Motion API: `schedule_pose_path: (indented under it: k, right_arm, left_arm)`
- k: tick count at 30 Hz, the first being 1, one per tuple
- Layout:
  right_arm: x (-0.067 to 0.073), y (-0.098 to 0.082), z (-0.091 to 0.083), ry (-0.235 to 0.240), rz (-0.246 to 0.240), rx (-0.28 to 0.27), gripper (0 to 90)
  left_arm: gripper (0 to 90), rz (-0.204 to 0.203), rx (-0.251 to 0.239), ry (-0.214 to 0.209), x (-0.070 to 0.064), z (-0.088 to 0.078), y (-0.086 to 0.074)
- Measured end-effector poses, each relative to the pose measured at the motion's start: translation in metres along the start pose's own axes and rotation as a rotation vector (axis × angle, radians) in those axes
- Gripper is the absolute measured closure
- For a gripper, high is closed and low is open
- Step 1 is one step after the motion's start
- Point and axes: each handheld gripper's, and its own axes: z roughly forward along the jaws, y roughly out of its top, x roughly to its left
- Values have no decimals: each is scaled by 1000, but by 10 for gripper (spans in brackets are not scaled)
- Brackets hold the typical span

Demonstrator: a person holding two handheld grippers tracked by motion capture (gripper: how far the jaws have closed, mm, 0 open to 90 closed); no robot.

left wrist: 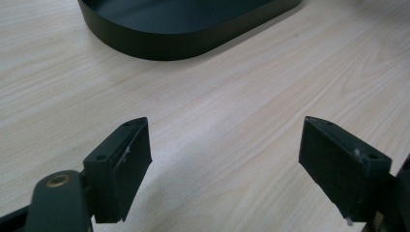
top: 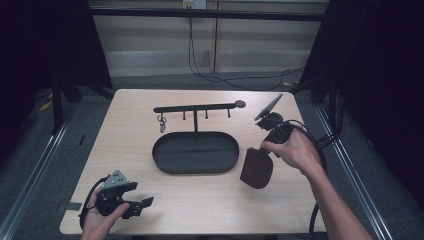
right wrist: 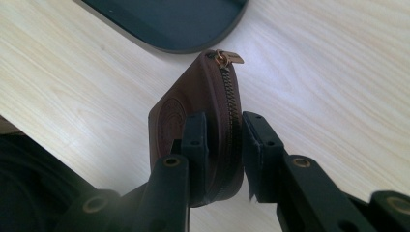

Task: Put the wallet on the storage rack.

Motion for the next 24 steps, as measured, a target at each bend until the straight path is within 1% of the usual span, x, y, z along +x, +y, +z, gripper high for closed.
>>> schedule_pose_path:
  k: [3, 5, 6, 8, 11, 13, 15, 18, 20, 22, 24]
  right_arm:
    - [2, 6, -5, -5, -4, -14, 728]
    - [2, 9, -8, -18, -4, -13, 727]
    - [3, 12, -9, -15, -13, -18, 727]
    - [5, 15, -11, -8, -11, -20, 727]
    - [5, 23, -12, -10, -22, -21, 727]
    - [5, 27, -14, -11, -20, -25, 727]
    - [6, 31, -16, -14, -15, -27, 727]
    - [7, 36, -18, -17, -13, -33, 727]
    - [7, 39, -19, -8, -7, -37, 727]
    - [7, 42, -20, -11, -6, -44, 728]
    - [7, 46, -22, -11, -2, -52, 728]
  left_arm:
    - [189, -4, 6, 0, 0, 1, 0]
    - [189, -4, 4, -3, 1, 0, 0]
    - [189, -5, 2, -1, 1, 0, 0]
    - [189, -15, -1, -2, 1, 1, 0]
    - [189, -19, 7, -1, 2, 1, -1]
    - [189, -20, 7, -4, 2, 2, -1]
    - [189, -13, 5, -2, 2, 1, 0]
    - [189, -17, 1, -4, 2, 1, 0]
    - [189, -15, 7, -5, 2, 2, -1]
    - [189, -5, 14, -7, 2, 2, 0]
    - [189, -4, 14, -11, 1, 2, 0]
